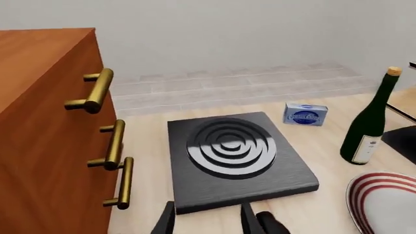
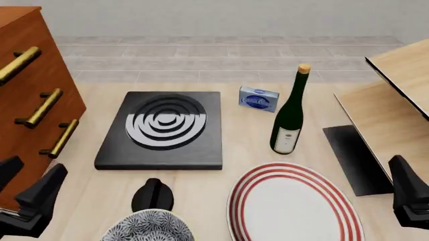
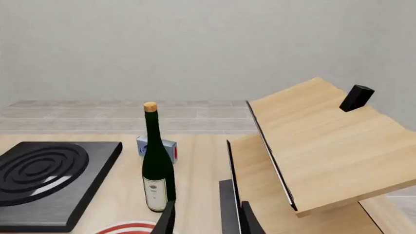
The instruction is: Put the bowl on the stove.
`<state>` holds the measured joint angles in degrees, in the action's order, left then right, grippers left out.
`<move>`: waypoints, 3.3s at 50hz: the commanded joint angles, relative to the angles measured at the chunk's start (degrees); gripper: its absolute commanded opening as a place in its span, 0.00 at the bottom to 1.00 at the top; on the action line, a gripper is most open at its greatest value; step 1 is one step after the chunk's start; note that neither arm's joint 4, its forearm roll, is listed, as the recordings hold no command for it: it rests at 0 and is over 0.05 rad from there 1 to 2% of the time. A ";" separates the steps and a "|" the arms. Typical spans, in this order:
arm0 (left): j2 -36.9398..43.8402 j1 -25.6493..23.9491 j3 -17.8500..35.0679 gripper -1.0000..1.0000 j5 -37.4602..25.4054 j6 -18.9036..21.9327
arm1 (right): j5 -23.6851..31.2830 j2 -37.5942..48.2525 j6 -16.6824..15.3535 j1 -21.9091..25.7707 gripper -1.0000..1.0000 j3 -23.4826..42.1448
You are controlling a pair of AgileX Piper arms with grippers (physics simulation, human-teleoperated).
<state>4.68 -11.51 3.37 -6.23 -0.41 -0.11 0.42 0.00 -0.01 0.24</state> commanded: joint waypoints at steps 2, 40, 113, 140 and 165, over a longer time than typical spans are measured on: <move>4.58 -4.97 0.83 1.00 0.36 -0.98 | 0.00 -0.01 -0.02 0.00 1.00 0.00; 9.27 -16.77 0.51 1.00 -4.29 -6.58 | 0.00 0.01 -0.01 0.00 1.00 0.00; 26.41 -27.77 -2.27 1.00 2.84 -4.76 | 0.00 -0.01 0.00 0.00 1.00 0.00; 32.15 -28.59 -3.36 1.00 6.87 -2.65 | 0.00 0.00 -0.01 0.00 1.00 0.00; 38.73 -29.45 -3.36 1.00 11.16 -1.21 | 0.00 0.01 0.01 0.01 1.00 0.00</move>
<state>40.71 -40.65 0.03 3.12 -2.37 -0.11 0.43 0.00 -0.01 0.25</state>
